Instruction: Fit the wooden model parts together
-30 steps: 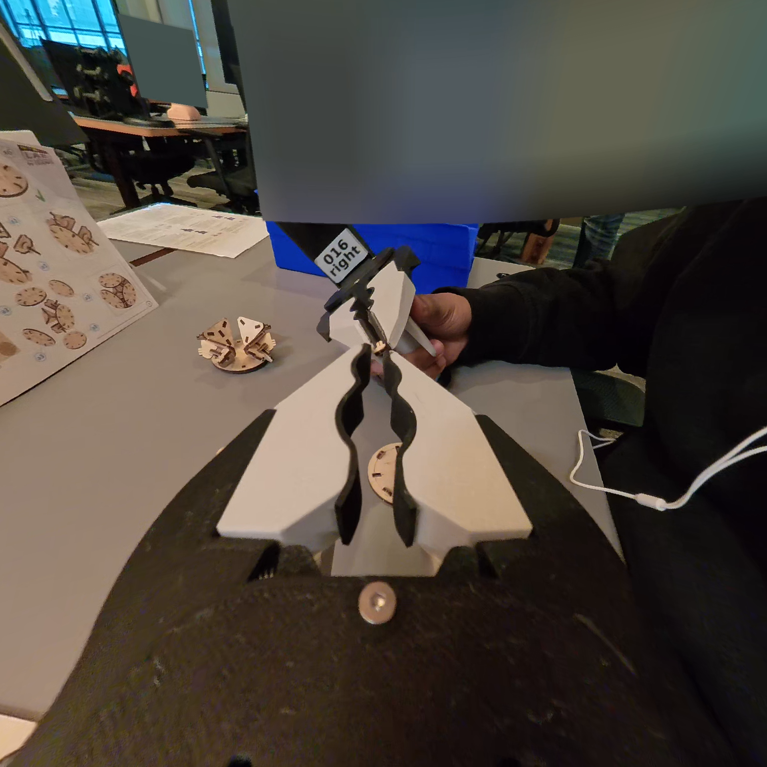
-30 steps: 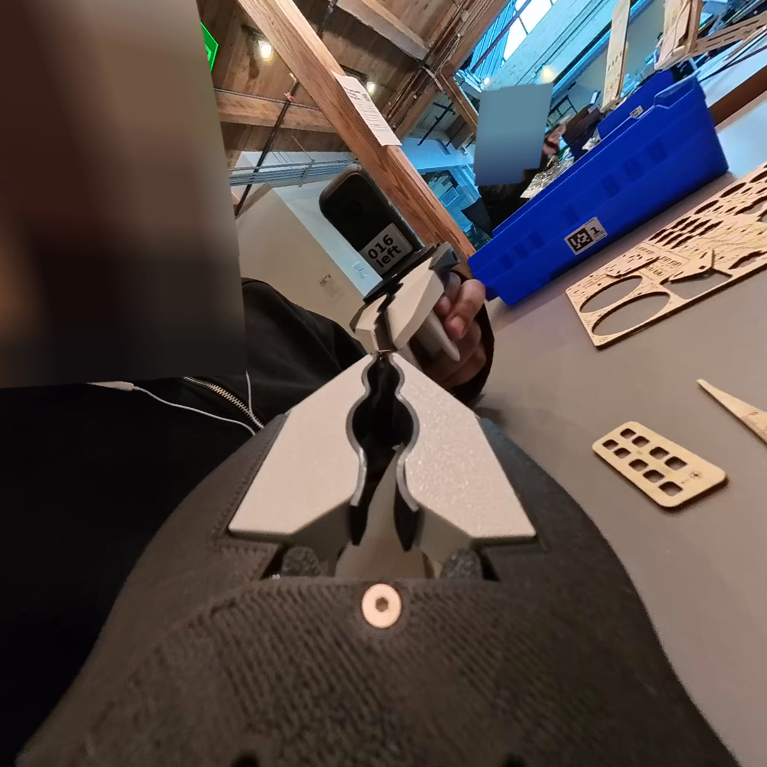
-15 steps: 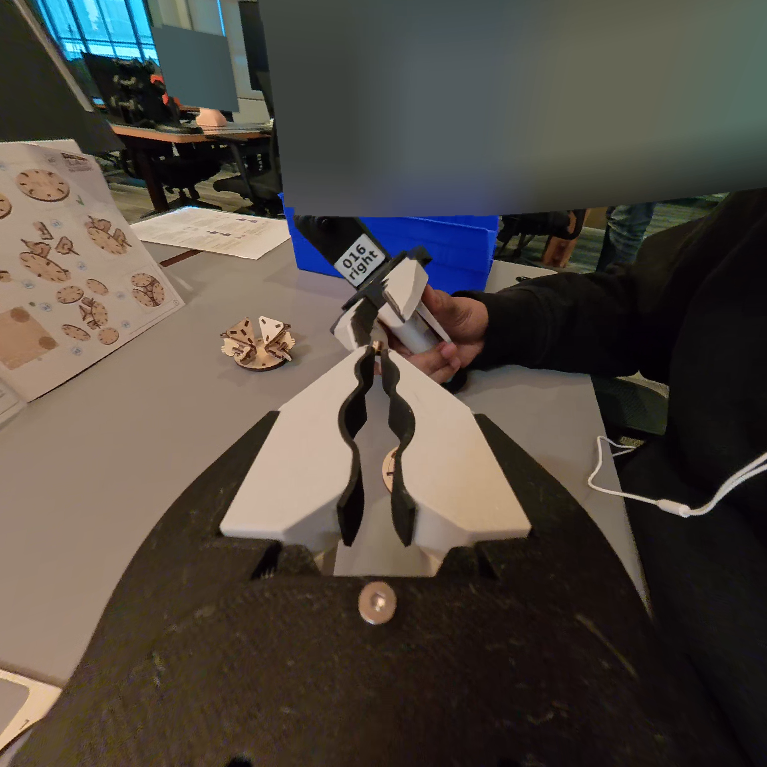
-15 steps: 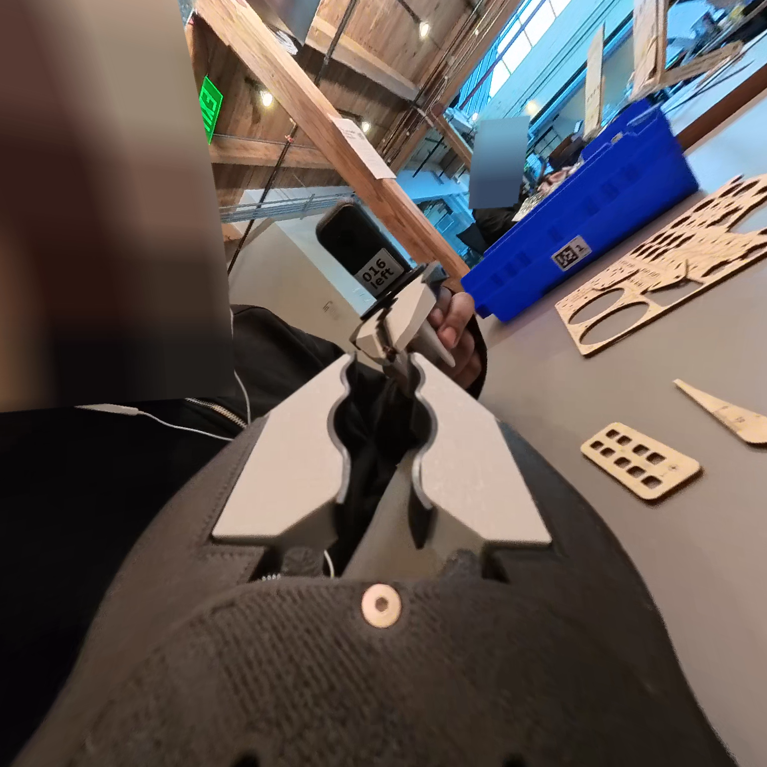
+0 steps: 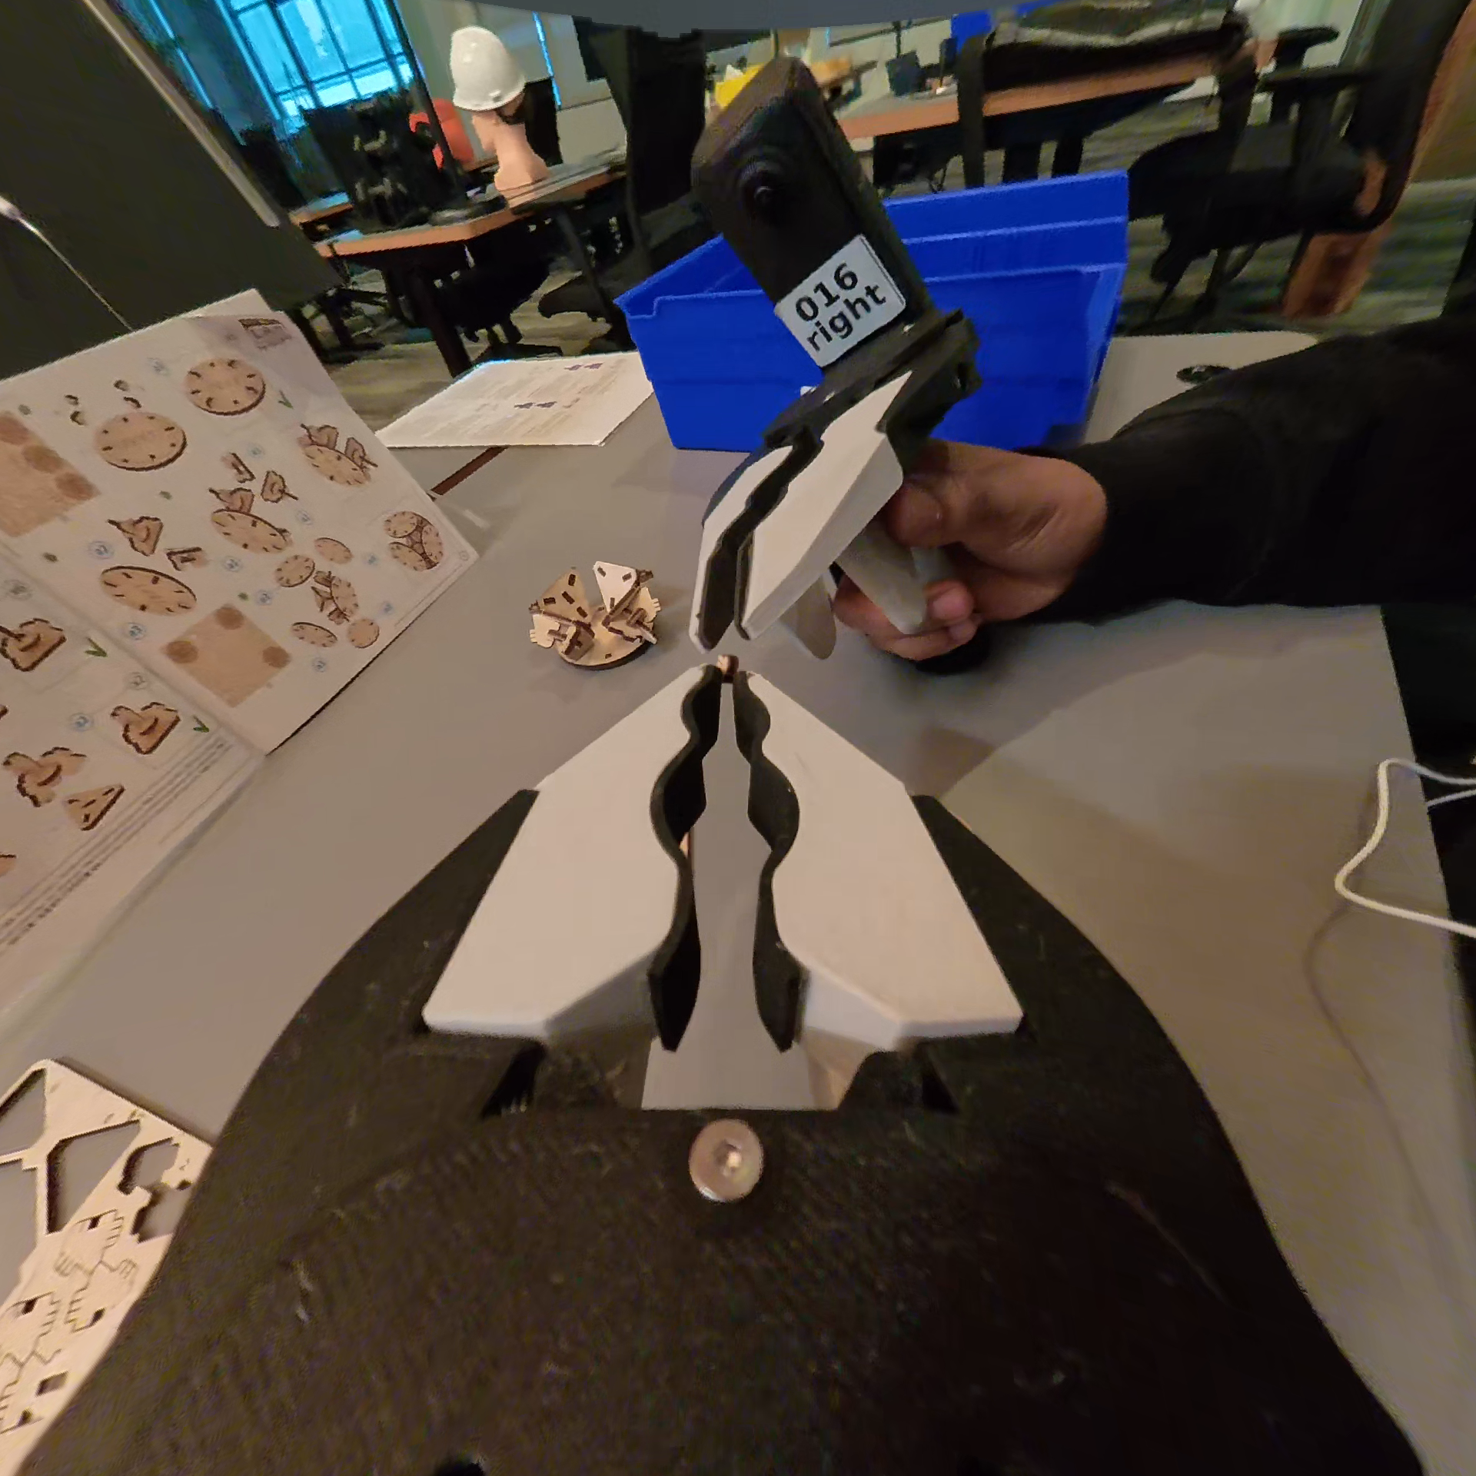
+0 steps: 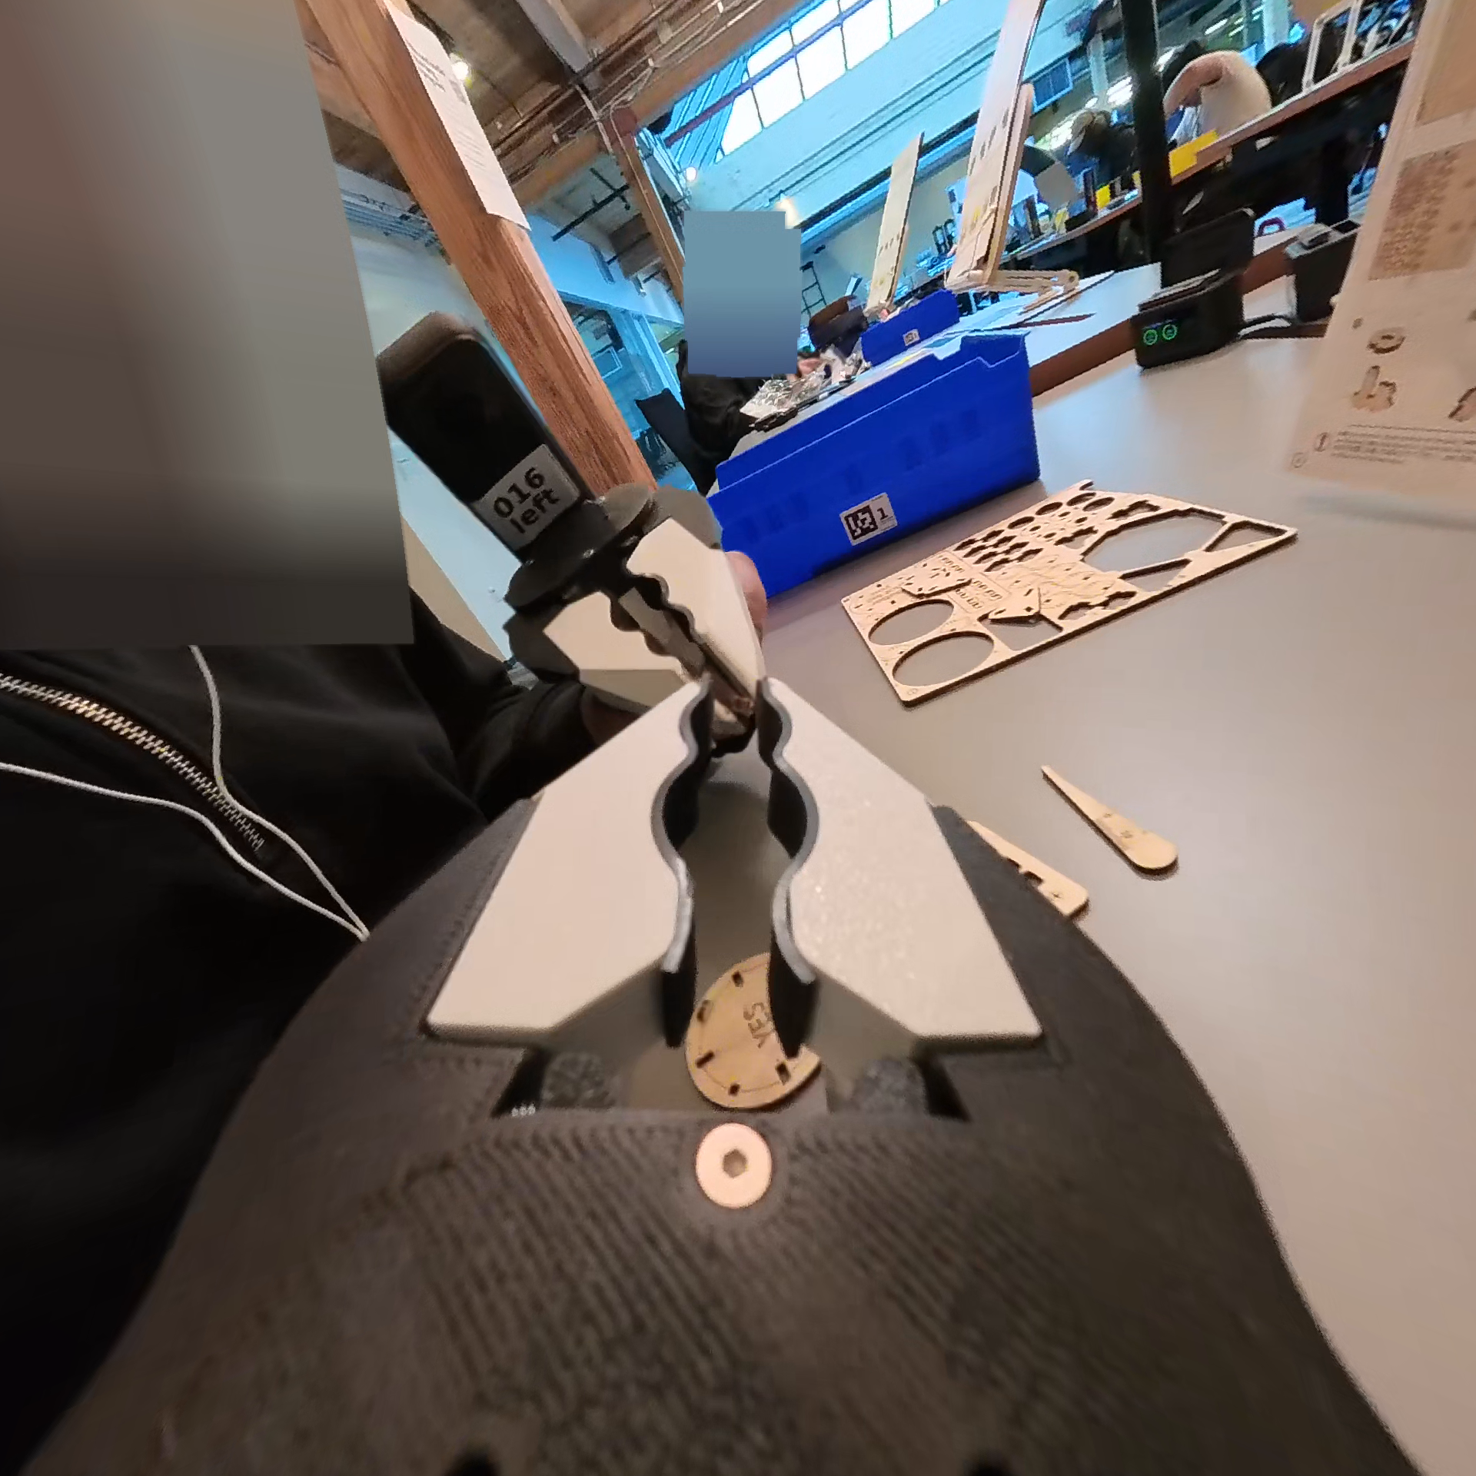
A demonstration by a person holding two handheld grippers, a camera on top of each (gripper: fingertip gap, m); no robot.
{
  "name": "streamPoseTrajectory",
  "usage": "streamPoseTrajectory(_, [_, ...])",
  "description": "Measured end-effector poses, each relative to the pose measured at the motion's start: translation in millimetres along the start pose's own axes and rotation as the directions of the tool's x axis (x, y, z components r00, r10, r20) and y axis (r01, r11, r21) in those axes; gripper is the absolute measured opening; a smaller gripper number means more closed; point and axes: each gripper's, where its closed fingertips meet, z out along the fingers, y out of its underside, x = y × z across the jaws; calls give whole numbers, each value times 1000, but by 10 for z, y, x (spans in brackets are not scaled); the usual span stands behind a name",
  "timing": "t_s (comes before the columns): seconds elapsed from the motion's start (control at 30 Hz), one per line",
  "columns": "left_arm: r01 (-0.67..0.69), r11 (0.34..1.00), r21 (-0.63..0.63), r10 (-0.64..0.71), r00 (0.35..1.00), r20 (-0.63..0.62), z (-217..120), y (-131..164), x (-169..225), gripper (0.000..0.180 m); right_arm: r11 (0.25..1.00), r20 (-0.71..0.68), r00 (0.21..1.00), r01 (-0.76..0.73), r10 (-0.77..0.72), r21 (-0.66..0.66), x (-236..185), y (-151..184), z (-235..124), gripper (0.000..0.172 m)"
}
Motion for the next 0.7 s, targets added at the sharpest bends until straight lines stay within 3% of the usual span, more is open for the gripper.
streamPoseTrajectory(0.43, [-43, 999, 7, 43, 999, 26, -2, -21, 7, 0, 998, -24, 998, 49, -50, -47, 3, 54, 25, 3])
streamPoseTrajectory(0.7, [40, 998, 47, -39, 999, -7, 0, -62, 3, 0, 997, -11, 998, 66, -67, -26, -19, 20, 4, 3])
